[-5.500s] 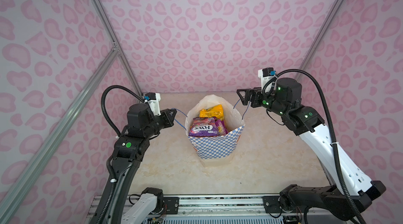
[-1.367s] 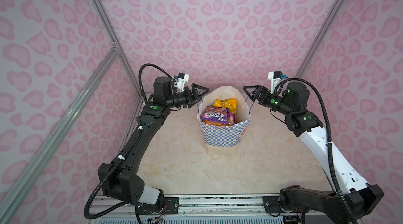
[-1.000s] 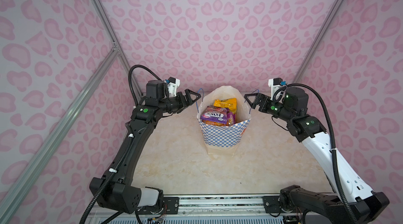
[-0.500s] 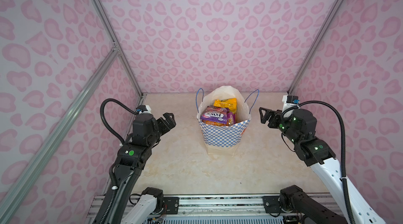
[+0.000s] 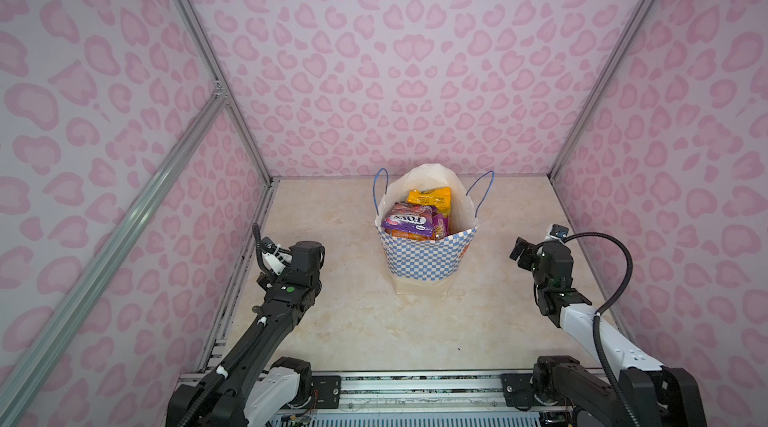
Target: Place the snacks into the paper bag
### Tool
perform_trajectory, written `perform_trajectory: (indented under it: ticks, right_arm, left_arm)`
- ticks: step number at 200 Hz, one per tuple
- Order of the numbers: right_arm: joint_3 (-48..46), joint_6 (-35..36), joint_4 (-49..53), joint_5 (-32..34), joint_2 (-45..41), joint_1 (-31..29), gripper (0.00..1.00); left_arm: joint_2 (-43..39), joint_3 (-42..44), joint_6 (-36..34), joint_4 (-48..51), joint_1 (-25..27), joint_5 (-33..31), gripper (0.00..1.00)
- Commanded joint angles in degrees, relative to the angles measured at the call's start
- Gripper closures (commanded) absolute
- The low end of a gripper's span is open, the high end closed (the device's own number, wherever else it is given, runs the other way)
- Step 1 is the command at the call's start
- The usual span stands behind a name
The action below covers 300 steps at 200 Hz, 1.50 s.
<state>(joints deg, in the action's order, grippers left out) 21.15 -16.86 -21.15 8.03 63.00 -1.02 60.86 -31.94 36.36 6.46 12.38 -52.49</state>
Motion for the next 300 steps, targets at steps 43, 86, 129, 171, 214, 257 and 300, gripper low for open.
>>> perform_trajectory:
  ticks: [43,86,129,171,214,257,300]
  right_arm:
    - [-0.3,3.6,-17.6,1.4,13.2,0.9,0.01]
    - [-0.5,9.0,-22.1,-4.8,16.0,-1.3,0.00]
    - [-1.5,16.2,-22.6,7.2,12.4,-9.7,0.00]
    - [-0.7,17.0,-24.5,15.8,14.9,-9.5,0.00]
    - [-7.1,15.1,-45.3,10.4,23.8,-3.3,0.00]
    - [-7.2,14.1,-47.0,2.4,26.3,-0.1,0.00]
    - [-2.8,15.4,-39.4,-1.3,26.9,-0.2,0.00]
  left_arm:
    - [12.5,15.8,-28.8,-57.1,-1.9,9.3,0.03]
    - [17.8,15.0,-33.3,-63.5,-3.9,17.3,0.03]
    - [24.7,15.4,-31.3,-69.8,-9.9,31.7,0.04]
    - [23.3,14.4,-30.5,-64.8,-11.6,35.2,0.03]
    - [23.4,14.5,-30.6,-65.2,-11.5,35.1,0.03]
    - [23.3,14.5,-30.6,-65.1,-11.5,35.0,0.03]
    - [23.3,14.5,-30.6,-65.1,-11.5,35.0,0.03]
